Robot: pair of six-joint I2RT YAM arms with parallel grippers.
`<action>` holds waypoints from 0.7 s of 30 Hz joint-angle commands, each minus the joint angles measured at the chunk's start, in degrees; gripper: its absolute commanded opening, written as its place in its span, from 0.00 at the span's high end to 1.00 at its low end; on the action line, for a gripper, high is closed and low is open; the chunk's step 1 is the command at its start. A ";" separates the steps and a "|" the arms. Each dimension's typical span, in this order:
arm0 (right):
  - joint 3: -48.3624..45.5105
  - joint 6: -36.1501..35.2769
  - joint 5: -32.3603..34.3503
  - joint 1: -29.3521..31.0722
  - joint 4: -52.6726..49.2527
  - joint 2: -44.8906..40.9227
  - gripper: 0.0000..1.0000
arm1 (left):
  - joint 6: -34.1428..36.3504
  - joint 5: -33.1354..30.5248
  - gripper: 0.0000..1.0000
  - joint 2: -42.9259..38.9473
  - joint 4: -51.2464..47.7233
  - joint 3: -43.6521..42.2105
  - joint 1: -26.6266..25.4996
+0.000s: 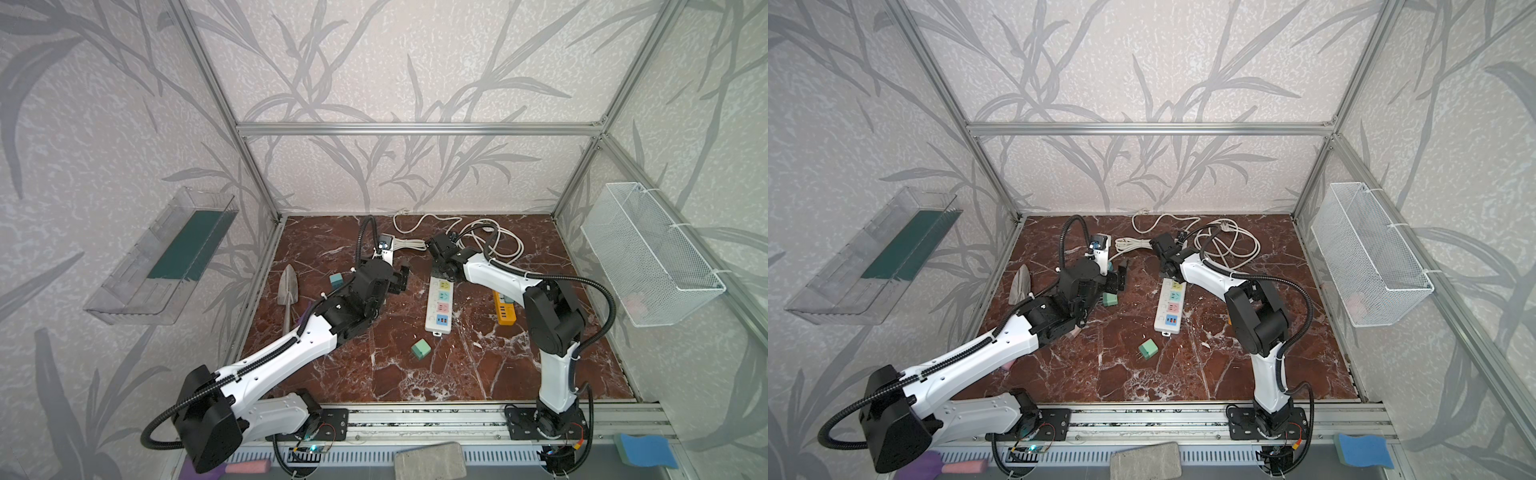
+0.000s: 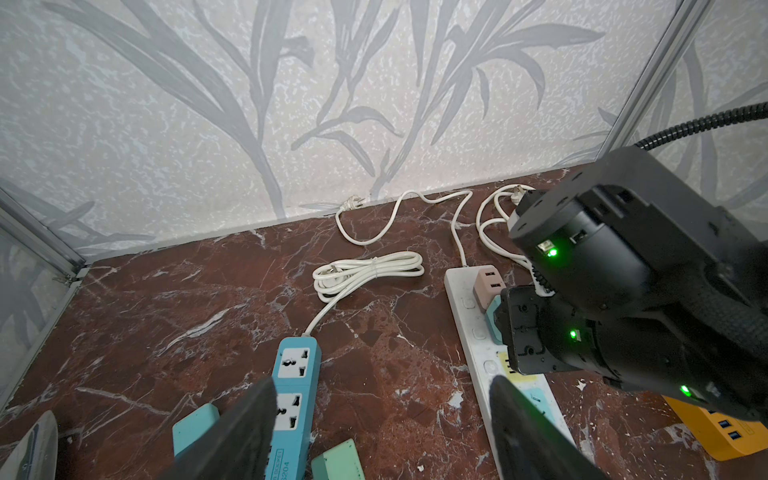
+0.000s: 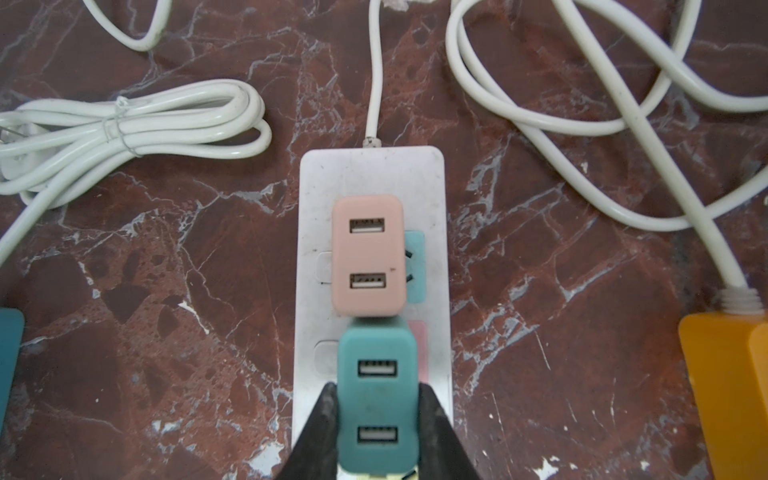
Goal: Insert the plug
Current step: 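Lower the teal adapter with right gripper onto the pink socket next to the pink adapter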
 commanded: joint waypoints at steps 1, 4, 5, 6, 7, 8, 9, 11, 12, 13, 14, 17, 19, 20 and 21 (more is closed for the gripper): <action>-0.65 -1.09 -0.94 0.04 -5.62 4.32 1.00 | -0.77 -0.32 0.20 -1.41 1.13 -0.70 0.33; -0.47 -2.34 -1.67 0.38 -7.09 5.99 1.00 | -0.81 -0.18 0.20 -1.30 1.15 -0.70 0.44; -0.17 -2.21 -2.04 0.50 -7.96 6.76 1.00 | -0.87 0.03 0.20 -1.16 1.15 -0.71 0.39; 0.17 -1.10 -2.23 0.44 -9.14 7.36 1.00 | -0.92 0.10 0.20 -1.21 1.15 -0.73 0.50; 0.35 -0.87 -2.45 0.33 -9.90 7.82 1.00 | -0.90 0.22 0.20 -1.14 1.11 -0.70 0.55; 0.25 -0.94 -2.89 0.34 -9.83 8.05 1.00 | -0.99 0.29 0.20 -1.06 1.15 -0.73 0.59; 0.05 -0.96 -3.33 0.36 -9.72 8.20 1.00 | -0.99 0.36 0.20 -1.09 1.07 -0.71 0.59; 0.07 -0.96 -4.20 0.27 -9.76 8.33 1.00 | -1.03 0.51 0.20 -0.87 1.06 -0.71 0.72; 0.00 -0.96 -4.50 0.27 -9.71 8.23 1.00 | -0.90 0.45 0.20 -0.81 1.08 -0.70 0.74; -0.01 -0.95 -4.69 0.22 -9.67 8.17 1.00 | -0.94 0.40 0.20 -0.77 1.13 -0.71 0.77; 0.06 -0.96 -5.04 0.15 -9.66 8.17 1.00 | -0.82 0.38 0.20 -0.73 1.11 -0.70 0.85; 0.01 -1.46 -5.34 0.13 -9.86 7.51 1.00 | -0.88 0.38 0.20 -0.61 1.15 -0.72 0.95; -0.89 -1.96 -5.23 0.15 -9.91 6.31 1.00 | -0.78 0.38 0.20 -0.53 1.17 -0.70 0.96; -1.96 -2.32 -5.29 0.18 -9.56 5.35 1.00 | -0.77 0.38 0.20 -0.50 1.15 -0.70 0.93; -3.09 -2.62 -5.13 0.18 -9.10 4.38 1.00 | -0.77 0.38 0.20 -0.39 1.15 -0.72 0.98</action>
